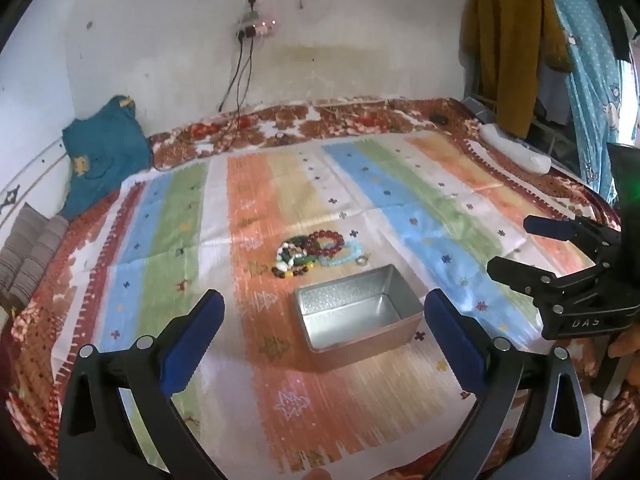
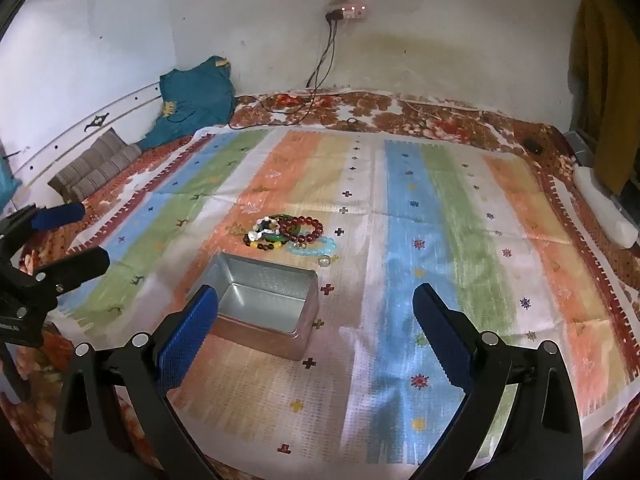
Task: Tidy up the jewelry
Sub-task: 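Move both grippers toward the bracelet pile beside the silver tin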
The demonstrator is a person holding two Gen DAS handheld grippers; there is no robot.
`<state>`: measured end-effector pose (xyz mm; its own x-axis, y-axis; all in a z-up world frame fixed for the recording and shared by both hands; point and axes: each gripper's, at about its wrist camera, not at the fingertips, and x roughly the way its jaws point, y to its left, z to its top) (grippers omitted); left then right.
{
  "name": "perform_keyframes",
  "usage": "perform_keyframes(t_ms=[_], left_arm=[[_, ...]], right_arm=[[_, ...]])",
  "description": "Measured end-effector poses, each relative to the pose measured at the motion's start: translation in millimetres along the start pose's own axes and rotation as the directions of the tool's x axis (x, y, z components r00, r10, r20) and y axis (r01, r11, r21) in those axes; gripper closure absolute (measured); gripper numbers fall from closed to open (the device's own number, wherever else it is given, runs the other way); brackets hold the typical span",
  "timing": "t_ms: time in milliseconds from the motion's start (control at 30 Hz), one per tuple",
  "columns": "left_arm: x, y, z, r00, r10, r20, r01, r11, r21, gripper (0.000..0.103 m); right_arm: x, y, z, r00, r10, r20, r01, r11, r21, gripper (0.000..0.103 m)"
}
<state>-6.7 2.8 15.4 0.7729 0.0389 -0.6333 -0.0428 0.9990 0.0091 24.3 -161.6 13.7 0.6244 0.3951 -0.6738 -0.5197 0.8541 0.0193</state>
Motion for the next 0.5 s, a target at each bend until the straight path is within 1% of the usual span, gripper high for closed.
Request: perform_keyframes(t_ms=[133,233,333,500], left_arm=[[-2.2,-2.2,0.1,1.000,0.006,0.019,-0.006,1.000,0.004,0.005],[-4.0,-2.1,-0.1,1.000,-0.010,0.026,0.010,1.000,0.007,0.005],[-8.0,-2.0,-0.9,0.999,0.001,0.039,-0.002,1.000,0.011,0.005],[-10.5,0.9,-0.9,0.999,0.002,0.035,-0.002,1.000,-0.002,0.005]], right_arm=[[-2.3,2.0,-0.4,1.000,-0.006,0.018,0.006,1.000,-0.009,0.004],[-4.9,5.0,-1.3,0.999,-0.005,0.032,0.005,1.000,-0.022,0.004],[-7.0,6.5,0.1,0.999,0.003,0.048,-0.001,1.000,-0.027,0.004],[-8.9,5.9,0.2,0.998,0.005,0.063,-0.003,1.000,-0.024,0.004]])
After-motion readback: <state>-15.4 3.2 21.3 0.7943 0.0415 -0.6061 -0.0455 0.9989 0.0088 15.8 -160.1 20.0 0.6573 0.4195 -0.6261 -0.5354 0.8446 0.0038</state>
